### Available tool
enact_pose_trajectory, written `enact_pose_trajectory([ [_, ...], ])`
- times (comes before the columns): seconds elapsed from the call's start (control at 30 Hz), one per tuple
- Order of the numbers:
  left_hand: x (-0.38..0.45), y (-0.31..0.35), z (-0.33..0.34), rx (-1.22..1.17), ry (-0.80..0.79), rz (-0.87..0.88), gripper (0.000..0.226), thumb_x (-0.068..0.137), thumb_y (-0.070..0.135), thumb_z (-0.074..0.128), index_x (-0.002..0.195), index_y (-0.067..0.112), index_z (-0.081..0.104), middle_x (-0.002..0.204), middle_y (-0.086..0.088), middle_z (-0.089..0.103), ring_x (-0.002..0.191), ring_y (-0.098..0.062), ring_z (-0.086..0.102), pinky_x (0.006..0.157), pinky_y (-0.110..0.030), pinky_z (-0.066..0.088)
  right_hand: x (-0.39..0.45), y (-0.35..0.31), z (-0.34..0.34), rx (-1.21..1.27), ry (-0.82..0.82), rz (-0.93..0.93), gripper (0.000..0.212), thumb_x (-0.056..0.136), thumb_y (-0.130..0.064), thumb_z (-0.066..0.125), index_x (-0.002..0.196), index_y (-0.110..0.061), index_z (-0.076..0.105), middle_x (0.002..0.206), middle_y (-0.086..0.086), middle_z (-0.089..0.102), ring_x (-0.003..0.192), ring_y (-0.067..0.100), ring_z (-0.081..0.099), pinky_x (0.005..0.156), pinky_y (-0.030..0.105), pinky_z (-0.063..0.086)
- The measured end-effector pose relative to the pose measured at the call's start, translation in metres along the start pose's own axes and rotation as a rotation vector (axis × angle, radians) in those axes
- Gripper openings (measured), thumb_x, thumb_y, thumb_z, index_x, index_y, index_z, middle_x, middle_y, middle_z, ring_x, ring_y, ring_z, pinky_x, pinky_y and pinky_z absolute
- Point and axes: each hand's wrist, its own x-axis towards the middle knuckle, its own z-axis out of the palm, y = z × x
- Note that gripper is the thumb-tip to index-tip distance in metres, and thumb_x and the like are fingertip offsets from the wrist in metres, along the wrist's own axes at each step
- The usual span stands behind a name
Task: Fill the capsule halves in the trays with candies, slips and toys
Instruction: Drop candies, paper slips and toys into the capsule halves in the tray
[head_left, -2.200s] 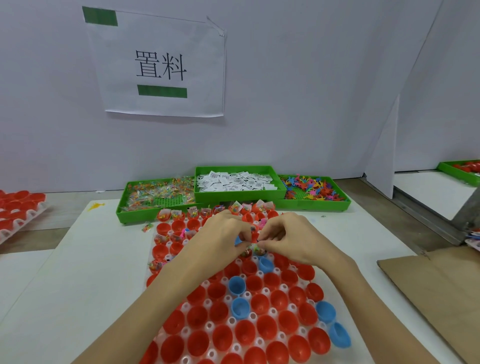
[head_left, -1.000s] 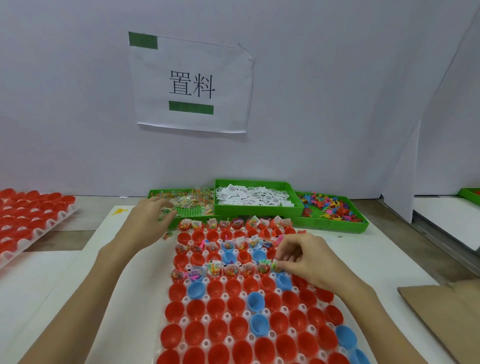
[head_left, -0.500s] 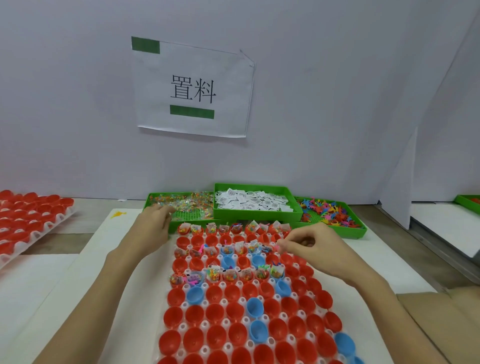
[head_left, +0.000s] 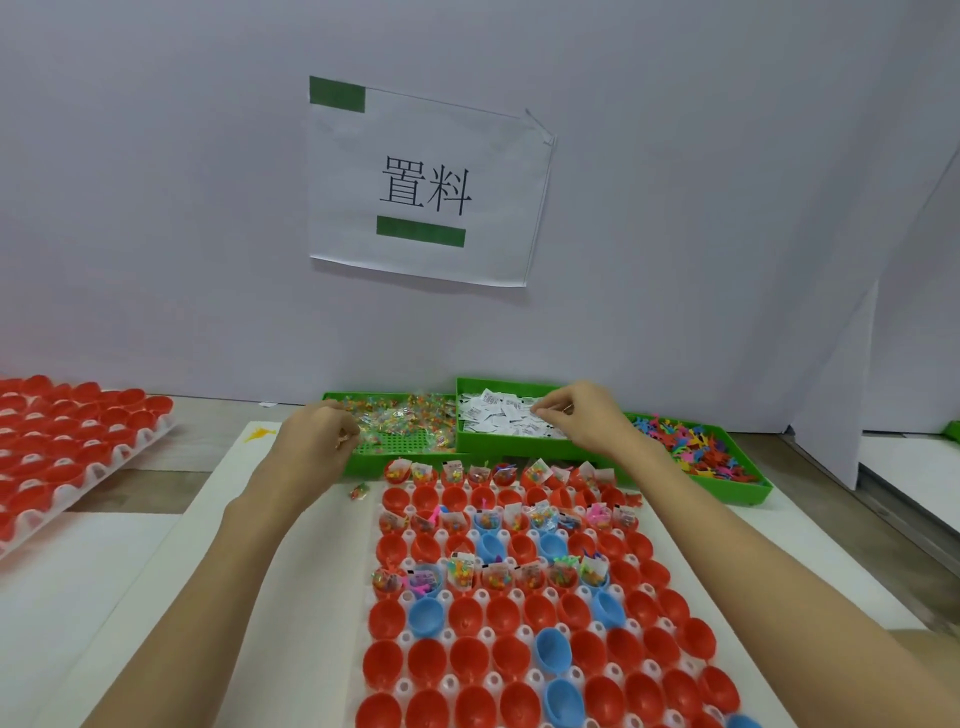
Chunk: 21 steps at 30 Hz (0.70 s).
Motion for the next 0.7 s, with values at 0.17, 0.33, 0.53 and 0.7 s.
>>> enact_pose_trajectory([
  [0.17,-0.003,0.01,-0.005,-0.122,0.145,-0.026,0.018,0.08,0.009,0.087,0.093,0.0,0.08,0.094,-0.01,0.074,0.084,-0.028,0.069,0.083,-0.04,0.055,0.019,-0.017,0.025,0.065,0.024,0.072,0.032,0.093,-0.032,0.073,0.113,-0.007,0.075,0.118,0.008,0.072,0.095,0.013,0.061,0.086,0.029,0.05],
  [0.33,-0.003,0.014,-0.007,-0.193,0.189,0.008,0.015,0.079,0.001,0.085,0.094,0.003,0.08,0.091,-0.009,0.075,0.081,-0.024,0.068,0.079,-0.029,0.053,0.03,-0.024,0.038,-0.035,0.05,0.087,0.014,0.091,-0.015,0.075,0.101,-0.005,0.077,0.102,0.009,0.076,0.075,0.009,0.06,0.057,0.011,0.039],
  [0.53,-0.001,0.039,-0.015,-0.337,0.198,-0.034,0.006,0.086,0.022,0.082,0.087,0.016,0.081,0.074,0.007,0.073,0.07,-0.01,0.067,0.064,-0.019,0.052,0.027,-0.023,0.034,-0.196,0.008,0.001,0.013,0.092,0.002,0.061,0.089,0.003,0.074,0.091,0.011,0.075,0.076,0.023,0.07,0.066,0.03,0.058],
  [0.7,-0.003,0.071,-0.024,-0.705,0.084,-0.106,0.005,0.086,0.025,0.082,0.09,0.023,0.081,0.077,0.009,0.078,0.074,-0.003,0.072,0.065,-0.01,0.054,0.011,-0.023,0.017,0.075,0.162,-0.029,0.013,0.096,-0.017,0.065,0.087,-0.009,0.07,0.082,0.0,0.069,0.078,0.016,0.066,0.068,0.023,0.054],
])
